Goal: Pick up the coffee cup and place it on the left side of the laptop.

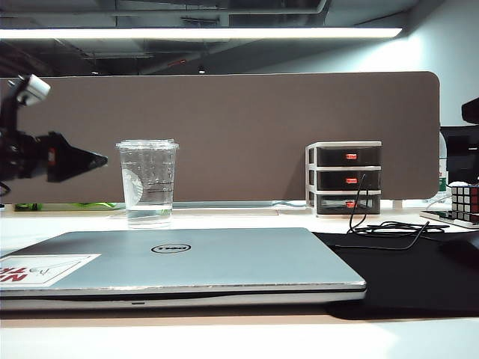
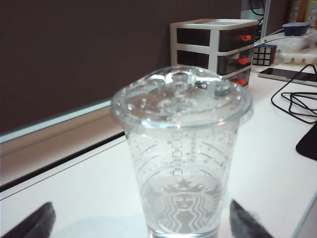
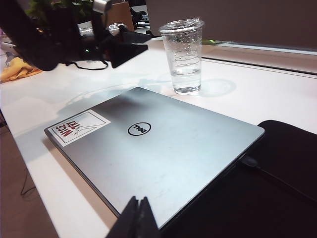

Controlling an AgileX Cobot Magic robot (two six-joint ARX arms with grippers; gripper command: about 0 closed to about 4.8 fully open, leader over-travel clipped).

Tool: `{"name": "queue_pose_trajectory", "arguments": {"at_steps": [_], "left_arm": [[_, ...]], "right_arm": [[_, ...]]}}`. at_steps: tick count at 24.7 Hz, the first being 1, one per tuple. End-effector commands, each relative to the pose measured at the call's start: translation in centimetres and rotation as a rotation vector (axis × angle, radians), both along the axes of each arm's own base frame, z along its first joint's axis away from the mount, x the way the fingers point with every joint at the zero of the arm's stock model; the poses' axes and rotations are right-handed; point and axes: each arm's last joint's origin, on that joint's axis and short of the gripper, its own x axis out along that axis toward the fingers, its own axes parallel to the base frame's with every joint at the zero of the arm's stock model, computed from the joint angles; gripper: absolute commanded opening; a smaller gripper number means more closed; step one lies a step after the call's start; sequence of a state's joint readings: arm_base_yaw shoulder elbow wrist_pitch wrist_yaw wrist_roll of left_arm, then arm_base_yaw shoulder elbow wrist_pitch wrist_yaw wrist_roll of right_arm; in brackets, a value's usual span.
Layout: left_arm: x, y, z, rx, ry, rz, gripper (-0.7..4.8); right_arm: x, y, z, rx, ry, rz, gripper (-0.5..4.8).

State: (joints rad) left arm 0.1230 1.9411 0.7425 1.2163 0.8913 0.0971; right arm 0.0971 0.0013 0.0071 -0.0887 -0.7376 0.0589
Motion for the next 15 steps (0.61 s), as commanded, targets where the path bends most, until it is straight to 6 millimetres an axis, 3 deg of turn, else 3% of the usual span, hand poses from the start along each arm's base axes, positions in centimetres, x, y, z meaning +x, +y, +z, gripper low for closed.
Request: {"name": "queue_pose_trajectory", "arguments": {"at_steps": [1,6,15], "left_arm": [[0.9,-0.5,-0.5,0.009,-0.013,-0.035,4.79],[3.1,-2.9,-2.2,0.034,-0.025,-0.118,4.79],[5.9,-4.0,-3.0,0.029,-0.02,-0.156,4.79]], "right_arm": [[0.0,0.0,-0.1,-0.002,-0.01,0.002,-0.01],[0.0,0.0,-0.1,-0.004,-0.013,0.002,-0.01],[0.0,0.0,-0.1,-0.007,-0.015,0.001,-0.01]]}}
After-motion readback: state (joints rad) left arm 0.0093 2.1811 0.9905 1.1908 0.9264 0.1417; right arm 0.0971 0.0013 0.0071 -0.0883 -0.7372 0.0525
